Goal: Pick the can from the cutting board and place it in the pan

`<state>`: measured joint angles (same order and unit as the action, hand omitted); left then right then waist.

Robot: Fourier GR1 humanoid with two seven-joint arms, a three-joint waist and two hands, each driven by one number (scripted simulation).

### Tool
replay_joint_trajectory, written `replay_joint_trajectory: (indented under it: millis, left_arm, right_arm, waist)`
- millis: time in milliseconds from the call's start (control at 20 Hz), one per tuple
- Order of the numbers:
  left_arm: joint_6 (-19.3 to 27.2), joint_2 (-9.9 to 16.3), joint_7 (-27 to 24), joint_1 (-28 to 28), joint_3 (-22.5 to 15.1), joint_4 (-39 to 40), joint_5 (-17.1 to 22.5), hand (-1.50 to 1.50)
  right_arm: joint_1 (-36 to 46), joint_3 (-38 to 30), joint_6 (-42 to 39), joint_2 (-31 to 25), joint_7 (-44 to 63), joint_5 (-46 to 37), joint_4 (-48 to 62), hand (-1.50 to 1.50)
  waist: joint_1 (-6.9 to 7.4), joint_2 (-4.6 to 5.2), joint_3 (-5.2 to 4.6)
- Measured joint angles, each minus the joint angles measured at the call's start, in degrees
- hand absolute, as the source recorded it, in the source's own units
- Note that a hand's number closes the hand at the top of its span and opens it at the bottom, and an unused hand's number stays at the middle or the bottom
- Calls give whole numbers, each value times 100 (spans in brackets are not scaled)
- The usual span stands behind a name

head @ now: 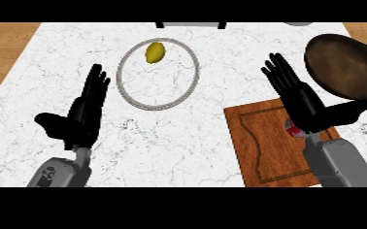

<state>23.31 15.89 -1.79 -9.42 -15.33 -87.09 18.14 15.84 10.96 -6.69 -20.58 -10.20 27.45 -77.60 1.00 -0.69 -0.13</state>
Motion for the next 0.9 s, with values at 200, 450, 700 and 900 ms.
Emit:
replay_joint_trajectory:
  millis: [200, 450, 700, 900]
  left_arm:
    - [-189, -23, -273, 21, -107, -13, -133, 0]
    - [-544, 87, -483, 155, -366, -125, -238, 0]
    - [-721, 45, -663, 314, -542, -166, -320, 0]
    - [-827, 45, -734, 418, -590, -216, -337, 0]
  right_arm:
    - [412, -255, -1184, -472, 5, 504, 28, 150]
    - [539, -772, -2426, -1583, -435, 449, 445, -150]
    - [324, -1249, -3534, -2435, -1409, 1, 1369, -150]
    - [379, -1364, -3426, -2898, -1936, -760, 1629, -150]
  waist:
    - [-20, 52, 14]
    - [-49, 87, 20]
    - [-20, 119, 35]
    - [27, 124, 39]
